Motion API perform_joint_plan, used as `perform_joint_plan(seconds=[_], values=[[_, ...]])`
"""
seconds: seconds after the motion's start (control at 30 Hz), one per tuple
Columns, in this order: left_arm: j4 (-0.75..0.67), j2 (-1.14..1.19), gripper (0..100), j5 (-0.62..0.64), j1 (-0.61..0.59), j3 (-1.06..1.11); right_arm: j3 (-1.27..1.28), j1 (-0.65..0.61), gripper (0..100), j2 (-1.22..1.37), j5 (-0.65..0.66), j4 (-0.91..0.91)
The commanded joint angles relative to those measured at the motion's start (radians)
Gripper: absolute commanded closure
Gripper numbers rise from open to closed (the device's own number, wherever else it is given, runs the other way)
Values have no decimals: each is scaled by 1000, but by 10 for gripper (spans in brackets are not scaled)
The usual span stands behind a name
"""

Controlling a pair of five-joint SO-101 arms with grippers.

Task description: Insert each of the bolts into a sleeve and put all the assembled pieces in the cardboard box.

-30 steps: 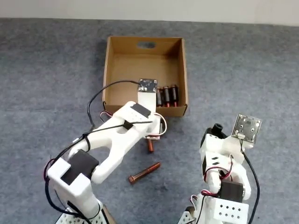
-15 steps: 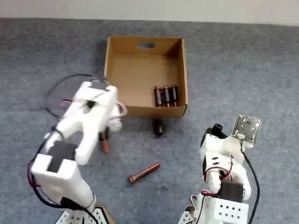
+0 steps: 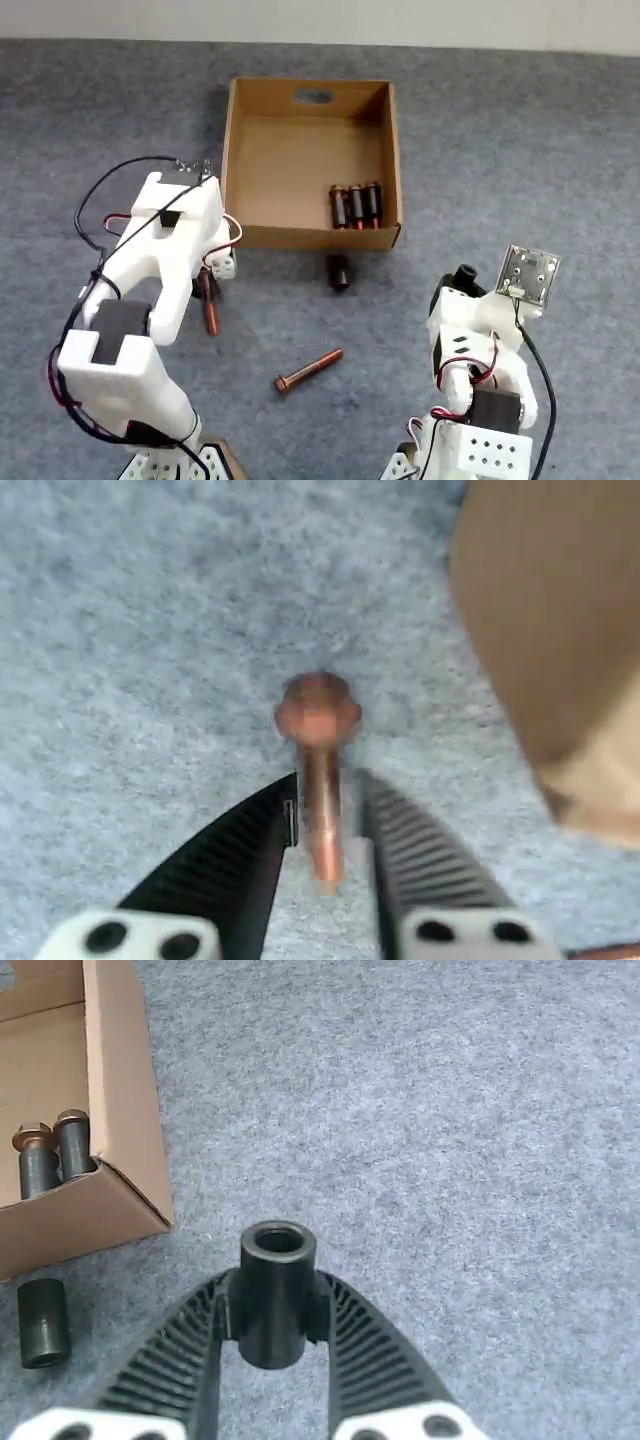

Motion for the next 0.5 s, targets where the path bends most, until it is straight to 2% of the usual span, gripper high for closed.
perform_joint_plan(seconds=[0.0, 0.13, 0.3, 0.47], values=[[3, -10, 770, -12, -7, -42, -7, 12, 994, -13, -8, -16], [-41, -10, 781, -11, -10, -35, -7, 12, 994, -13, -8, -16], [-133, -8, 863, -11, -73, -33, -7, 12, 994, -13, -8, -16], [-137, -8, 909, -15, -99, -16, -7, 12, 994, -13, -8, -16]])
